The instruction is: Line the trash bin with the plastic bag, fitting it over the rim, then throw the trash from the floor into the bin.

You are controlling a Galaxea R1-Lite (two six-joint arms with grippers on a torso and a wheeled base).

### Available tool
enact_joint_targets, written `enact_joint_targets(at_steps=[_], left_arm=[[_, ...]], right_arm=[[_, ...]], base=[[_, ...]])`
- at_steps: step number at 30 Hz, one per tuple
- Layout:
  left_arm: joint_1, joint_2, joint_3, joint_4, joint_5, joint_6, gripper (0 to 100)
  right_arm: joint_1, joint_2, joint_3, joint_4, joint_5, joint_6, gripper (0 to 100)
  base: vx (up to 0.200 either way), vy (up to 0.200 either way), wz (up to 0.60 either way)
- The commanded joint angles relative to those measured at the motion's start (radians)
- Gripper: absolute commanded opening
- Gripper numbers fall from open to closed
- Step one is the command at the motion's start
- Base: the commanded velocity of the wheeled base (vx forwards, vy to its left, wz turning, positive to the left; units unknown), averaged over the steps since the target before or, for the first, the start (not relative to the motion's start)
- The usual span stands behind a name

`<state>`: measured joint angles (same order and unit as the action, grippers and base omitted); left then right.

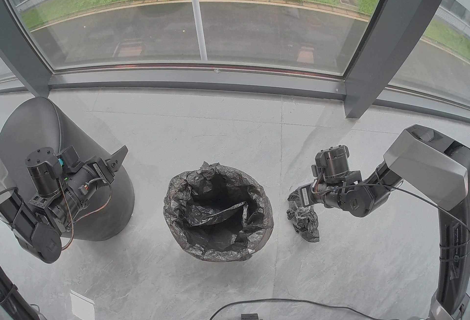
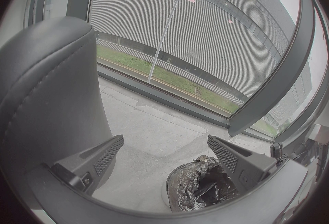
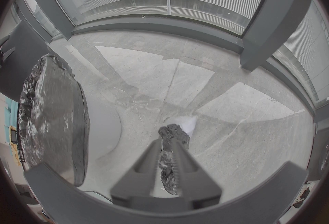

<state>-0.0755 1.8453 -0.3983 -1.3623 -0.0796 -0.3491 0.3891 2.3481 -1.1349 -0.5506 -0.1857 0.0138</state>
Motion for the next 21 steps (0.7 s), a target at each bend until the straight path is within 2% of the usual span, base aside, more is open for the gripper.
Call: enact_joint_targets(at_steps=[1, 5, 9, 15, 17, 21], left_arm=[[0.0, 0.002, -0.001, 0.0, -0.002, -0.001, 100], [0.0, 0.003, 0.001, 0.0, -0.002, -0.001, 100], [0.0, 0.006, 0.003, 0.0, -0.002, -0.001, 100], [0.0, 0.038, -0.002, -0.001, -0.002, -0.002, 100], [0.0, 0.041, -0.001, -0.001, -0.002, -0.002, 100], [-0.001, 0.037, 0.004, -0.003, -0.002, -0.002, 100]], right_arm=[[0.027, 0.023, -0.095, 0.051, -0.008, -0.002, 100], [0.022, 0.069, -0.217, 0.138, -0.011, 0.002, 100], [0.007, 0.123, -0.238, 0.133, -0.041, 0.006, 100], [-0.032, 0.137, -0.299, 0.204, -0.029, -0.025, 100], [-0.046, 0.143, -0.382, 0.342, -0.024, -0.066, 100], [-0.046, 0.197, -0.54, 0.494, -0.015, -0.072, 100]], base=[[0.0, 0.0, 0.0], [0.0, 0.0, 0.0], [0.0, 0.0, 0.0], [0.0, 0.0, 0.0], [0.0, 0.0, 0.0], [0.0, 0.0, 0.0]])
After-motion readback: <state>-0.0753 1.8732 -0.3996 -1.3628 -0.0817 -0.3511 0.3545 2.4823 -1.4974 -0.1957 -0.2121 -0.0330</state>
